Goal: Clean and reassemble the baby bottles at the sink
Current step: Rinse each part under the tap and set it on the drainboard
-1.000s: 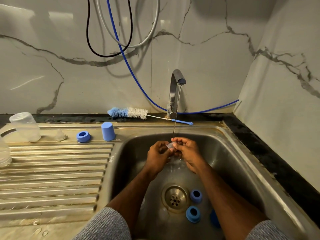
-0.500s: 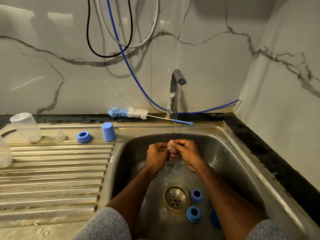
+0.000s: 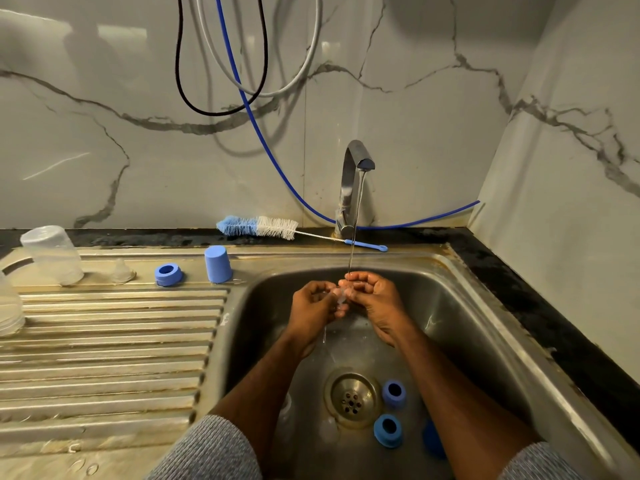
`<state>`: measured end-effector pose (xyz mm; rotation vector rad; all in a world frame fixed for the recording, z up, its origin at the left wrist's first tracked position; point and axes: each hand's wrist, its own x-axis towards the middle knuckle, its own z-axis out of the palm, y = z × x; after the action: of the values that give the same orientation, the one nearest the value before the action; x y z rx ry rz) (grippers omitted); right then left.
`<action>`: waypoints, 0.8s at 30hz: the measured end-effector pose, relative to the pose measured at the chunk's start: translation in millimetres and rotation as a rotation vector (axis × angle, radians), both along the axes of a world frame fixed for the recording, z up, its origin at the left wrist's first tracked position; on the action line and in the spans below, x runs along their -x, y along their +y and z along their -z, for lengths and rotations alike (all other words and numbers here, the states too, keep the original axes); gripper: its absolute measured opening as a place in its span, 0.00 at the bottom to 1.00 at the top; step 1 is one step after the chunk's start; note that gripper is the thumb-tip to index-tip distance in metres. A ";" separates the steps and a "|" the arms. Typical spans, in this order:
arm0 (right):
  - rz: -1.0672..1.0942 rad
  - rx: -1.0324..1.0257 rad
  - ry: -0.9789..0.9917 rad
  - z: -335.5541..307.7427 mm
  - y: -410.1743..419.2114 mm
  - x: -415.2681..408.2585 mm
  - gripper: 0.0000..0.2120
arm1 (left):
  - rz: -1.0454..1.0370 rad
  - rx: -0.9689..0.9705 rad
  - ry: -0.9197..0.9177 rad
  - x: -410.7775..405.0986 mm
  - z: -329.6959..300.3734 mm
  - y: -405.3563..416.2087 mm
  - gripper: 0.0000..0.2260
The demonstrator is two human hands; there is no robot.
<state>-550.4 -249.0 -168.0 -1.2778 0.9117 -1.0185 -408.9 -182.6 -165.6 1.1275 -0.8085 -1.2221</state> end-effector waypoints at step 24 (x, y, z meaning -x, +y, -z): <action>-0.088 -0.127 -0.070 -0.1 10.7 -14.0 0.07 | -0.217 0.131 -0.383 -2.8 -6.2 2.5 0.09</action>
<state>-536.4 -238.3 -168.0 -1.1587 0.8466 -0.9163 -406.0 -180.1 -159.5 1.3225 -1.0078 -0.7716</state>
